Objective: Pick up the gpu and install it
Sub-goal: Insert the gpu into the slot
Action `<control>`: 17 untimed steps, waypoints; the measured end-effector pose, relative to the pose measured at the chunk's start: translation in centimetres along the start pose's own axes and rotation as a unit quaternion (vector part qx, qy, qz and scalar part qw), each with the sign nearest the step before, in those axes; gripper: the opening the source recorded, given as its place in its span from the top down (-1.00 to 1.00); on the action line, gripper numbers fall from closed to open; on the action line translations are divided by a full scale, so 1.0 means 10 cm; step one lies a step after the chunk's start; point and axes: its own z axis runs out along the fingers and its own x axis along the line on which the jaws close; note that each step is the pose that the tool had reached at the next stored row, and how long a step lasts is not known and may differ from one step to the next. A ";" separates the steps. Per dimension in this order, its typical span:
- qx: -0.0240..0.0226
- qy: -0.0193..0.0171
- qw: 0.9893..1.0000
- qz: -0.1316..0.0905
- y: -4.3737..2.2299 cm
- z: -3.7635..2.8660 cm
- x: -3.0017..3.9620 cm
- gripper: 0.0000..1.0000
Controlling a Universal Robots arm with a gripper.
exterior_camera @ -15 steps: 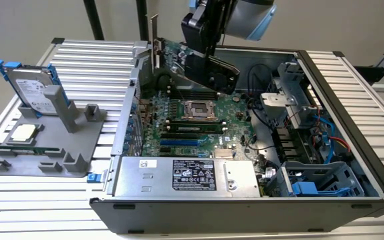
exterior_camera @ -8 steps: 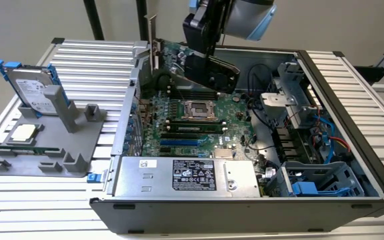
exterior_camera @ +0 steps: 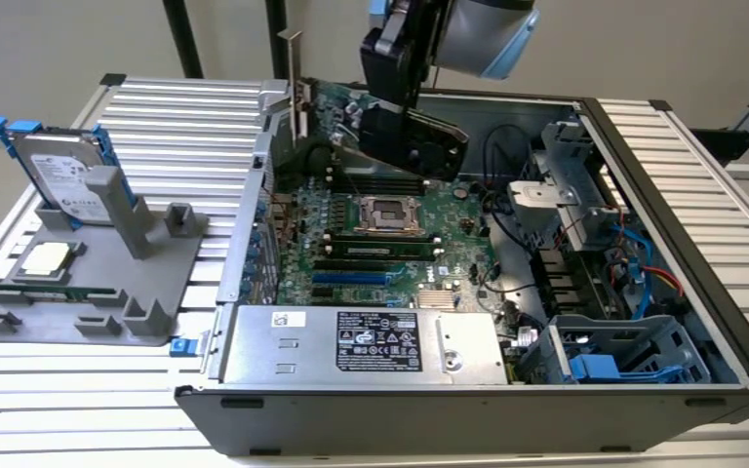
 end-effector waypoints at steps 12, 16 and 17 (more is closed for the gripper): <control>0.000 0.002 0.999 -0.037 0.000 0.000 0.000 1.00; 0.000 0.002 0.999 -0.051 0.000 0.000 0.000 1.00; 0.000 0.003 0.999 -0.054 0.000 -0.001 0.000 1.00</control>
